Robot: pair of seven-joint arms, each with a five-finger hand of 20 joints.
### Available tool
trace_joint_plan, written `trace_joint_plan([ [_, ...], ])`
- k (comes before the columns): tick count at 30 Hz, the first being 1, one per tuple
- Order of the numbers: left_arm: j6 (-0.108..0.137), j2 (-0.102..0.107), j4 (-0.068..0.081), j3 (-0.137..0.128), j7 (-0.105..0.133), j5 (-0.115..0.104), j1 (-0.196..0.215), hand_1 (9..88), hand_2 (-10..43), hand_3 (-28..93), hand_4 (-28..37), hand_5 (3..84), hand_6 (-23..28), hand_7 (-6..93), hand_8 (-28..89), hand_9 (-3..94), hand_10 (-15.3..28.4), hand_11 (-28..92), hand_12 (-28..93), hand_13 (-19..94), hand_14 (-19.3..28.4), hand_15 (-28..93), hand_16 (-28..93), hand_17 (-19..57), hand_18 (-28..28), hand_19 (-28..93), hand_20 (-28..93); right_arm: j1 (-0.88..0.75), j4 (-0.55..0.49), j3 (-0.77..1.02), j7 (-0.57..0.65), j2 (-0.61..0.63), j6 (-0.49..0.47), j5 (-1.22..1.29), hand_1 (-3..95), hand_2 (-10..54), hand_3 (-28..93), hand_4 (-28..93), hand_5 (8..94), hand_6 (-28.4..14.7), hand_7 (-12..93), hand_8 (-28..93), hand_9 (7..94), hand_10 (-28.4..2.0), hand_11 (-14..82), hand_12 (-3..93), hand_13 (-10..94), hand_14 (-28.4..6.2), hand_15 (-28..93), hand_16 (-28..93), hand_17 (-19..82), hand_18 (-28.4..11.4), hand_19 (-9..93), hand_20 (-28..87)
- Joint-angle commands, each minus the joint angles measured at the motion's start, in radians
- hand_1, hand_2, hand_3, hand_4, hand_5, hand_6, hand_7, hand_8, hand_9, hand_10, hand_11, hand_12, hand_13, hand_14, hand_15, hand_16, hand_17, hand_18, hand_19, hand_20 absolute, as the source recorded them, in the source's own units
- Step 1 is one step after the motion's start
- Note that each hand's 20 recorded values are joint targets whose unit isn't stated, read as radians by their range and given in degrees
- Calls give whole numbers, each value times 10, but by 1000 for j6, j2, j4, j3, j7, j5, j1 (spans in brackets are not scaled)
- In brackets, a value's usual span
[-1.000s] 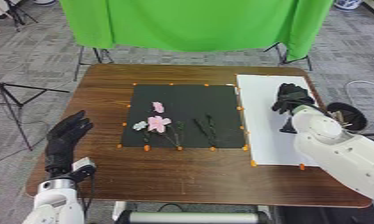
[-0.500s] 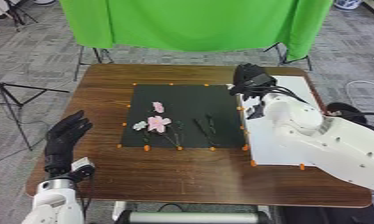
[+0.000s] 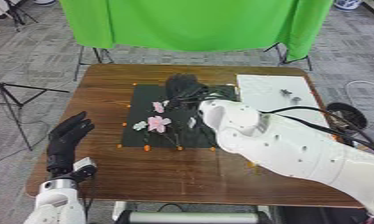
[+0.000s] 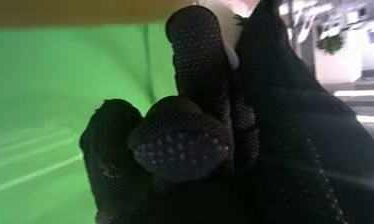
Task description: Arrange flowers
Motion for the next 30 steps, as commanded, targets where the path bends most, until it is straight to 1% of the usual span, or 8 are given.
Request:
trace_joint_plan([
  [1,0,-9,-3,-12,4,-26,12,412,-71,680,-82,518,25,189,-84,481,138,266,122,403,179,324,-28,116,143,230,207,-25,29,4,0,-6,-7,10,580,-86,600,-178,775,14,203,72,900,-105,155,261,937,-26,596,279,657,-138,932,553],
  [3,-5,-10,0,-10,1,-22,8,411,-71,680,-80,519,24,188,-84,481,139,265,122,403,178,324,-29,114,144,232,207,-29,33,7,2,-12,-3,11,580,-87,599,-177,772,17,204,71,899,-104,149,256,937,-26,596,278,657,-138,932,554],
  [6,-6,-11,3,-2,4,-26,-2,411,-70,679,-80,521,21,189,-83,482,140,263,122,403,179,326,-29,113,144,233,204,-27,47,-1,2,-26,8,-1,580,-85,596,-179,771,20,205,67,899,-104,141,250,937,-26,598,277,657,-138,932,555],
  [8,-11,-10,7,1,0,-20,-9,411,-70,678,-80,521,21,189,-84,482,140,263,123,402,180,327,-29,112,145,235,204,-30,61,-3,4,-38,16,-13,581,-85,594,-180,771,21,206,65,899,-103,140,248,937,-25,599,276,658,-138,932,554],
  [14,-20,-14,7,0,-3,-17,-8,409,-68,676,-79,521,24,181,-82,483,143,261,124,398,183,329,-30,110,145,238,203,-39,92,2,15,-69,20,-7,581,-84,591,-181,771,22,207,60,898,-102,138,244,937,-25,601,273,659,-138,932,555],
  [18,-18,-18,8,4,-1,-22,-4,407,-69,676,-77,521,24,178,-80,481,143,258,124,395,185,325,-31,108,146,239,201,-46,90,9,22,-73,-10,6,580,-83,590,-180,768,23,209,60,894,-101,134,244,937,-25,601,272,659,-138,932,556],
  [22,-26,-16,9,5,-3,-17,-6,406,-67,674,-77,527,14,178,-80,482,144,256,125,395,186,326,-29,106,146,239,200,-47,85,12,28,-69,-24,12,569,-63,560,-160,713,13,203,52,836,-109,128,239,937,-26,582,292,651,-134,932,550],
  [30,-34,-9,10,0,-11,-9,-8,405,-66,673,-75,536,-1,183,-82,482,144,253,126,394,185,322,-29,103,147,238,198,-41,74,22,40,-57,-47,23,546,-70,562,-156,675,10,200,50,799,-114,135,222,930,-26,580,297,645,-133,932,546],
])
